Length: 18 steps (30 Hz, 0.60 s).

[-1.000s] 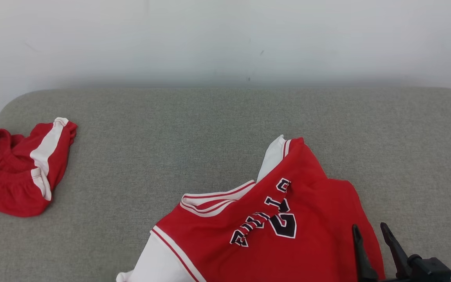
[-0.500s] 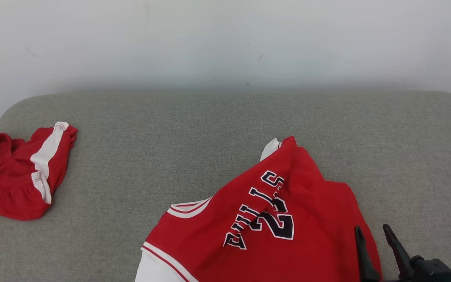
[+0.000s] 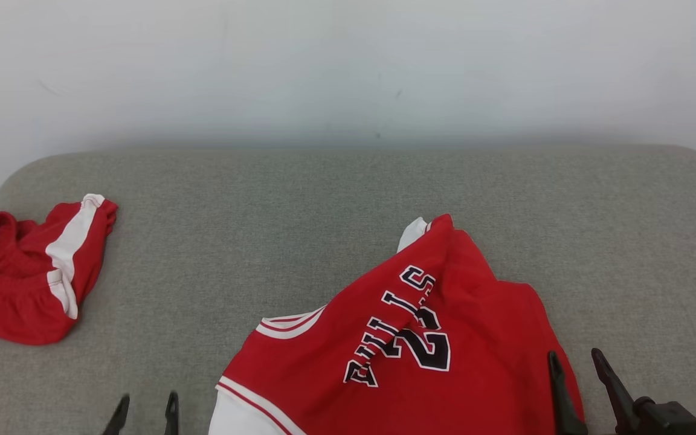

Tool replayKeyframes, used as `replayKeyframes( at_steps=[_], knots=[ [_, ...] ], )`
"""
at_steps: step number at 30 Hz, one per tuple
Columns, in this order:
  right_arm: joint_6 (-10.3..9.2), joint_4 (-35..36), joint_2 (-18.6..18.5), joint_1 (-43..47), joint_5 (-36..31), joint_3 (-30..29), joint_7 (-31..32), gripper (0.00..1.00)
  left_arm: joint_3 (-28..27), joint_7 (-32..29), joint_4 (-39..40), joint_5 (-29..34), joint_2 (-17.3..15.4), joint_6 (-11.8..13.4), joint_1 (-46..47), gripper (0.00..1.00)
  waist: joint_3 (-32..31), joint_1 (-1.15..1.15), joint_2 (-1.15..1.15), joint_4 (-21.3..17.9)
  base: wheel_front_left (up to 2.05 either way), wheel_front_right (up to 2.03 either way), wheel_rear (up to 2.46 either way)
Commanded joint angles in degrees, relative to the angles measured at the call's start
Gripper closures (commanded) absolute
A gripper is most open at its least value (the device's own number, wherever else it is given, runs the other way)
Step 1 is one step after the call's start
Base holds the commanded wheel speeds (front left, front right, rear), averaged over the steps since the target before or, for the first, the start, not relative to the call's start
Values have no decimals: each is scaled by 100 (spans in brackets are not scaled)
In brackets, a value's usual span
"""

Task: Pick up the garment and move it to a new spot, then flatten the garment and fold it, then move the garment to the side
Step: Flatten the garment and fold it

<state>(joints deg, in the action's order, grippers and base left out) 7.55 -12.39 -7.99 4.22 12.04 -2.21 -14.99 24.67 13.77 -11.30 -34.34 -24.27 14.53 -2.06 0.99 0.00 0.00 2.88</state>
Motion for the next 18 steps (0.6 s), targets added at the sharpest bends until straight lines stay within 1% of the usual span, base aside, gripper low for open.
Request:
replayKeyframes(
  at_steps=[1, 3, 6, 12, 15, 16, 18],
  knots=[
    [-13, -1, 6, 42, 17, 9, -28, 0, -2, -14, 57, 71, -40, -35, 165, 0, 0, 0, 0, -21, 0, 0, 0],
    [-13, -9, -6, 5, 16, 50, -28, 0, 12, -86, 109, 152, -113, -35, 379, 0, 7, 0, 0, -79, 0, 0, 0],
    [-13, -11, -28, -53, 35, 78, -28, 0, 26, -160, 176, 213, -193, -126, 721, 0, 45, 0, 0, -203, 0, 0, 0],
    [-13, -69, -28, -56, 12, 11, -28, 0, -92, -42, 270, 335, -262, -127, 1106, 0, 130, 0, 0, -522, 0, 0, 0],
    [-13, -98, -54, -34, 33, -42, -28, 0, -143, 49, 372, 495, -275, -47, 1131, 0, 154, 0, 0, -650, 0, 0, 0],
    [-13, -118, -52, -6, 36, -80, -28, 0, -245, 102, 459, 573, -285, 5, 1098, 0, 165, 0, 0, -716, 0, 0, 0],
    [-13, -174, -51, 46, 50, -135, -28, 0, -409, 140, 574, 620, -237, 29, 1009, 0, 172, 0, 0, -759, 0, 0, 0]
  ],
)
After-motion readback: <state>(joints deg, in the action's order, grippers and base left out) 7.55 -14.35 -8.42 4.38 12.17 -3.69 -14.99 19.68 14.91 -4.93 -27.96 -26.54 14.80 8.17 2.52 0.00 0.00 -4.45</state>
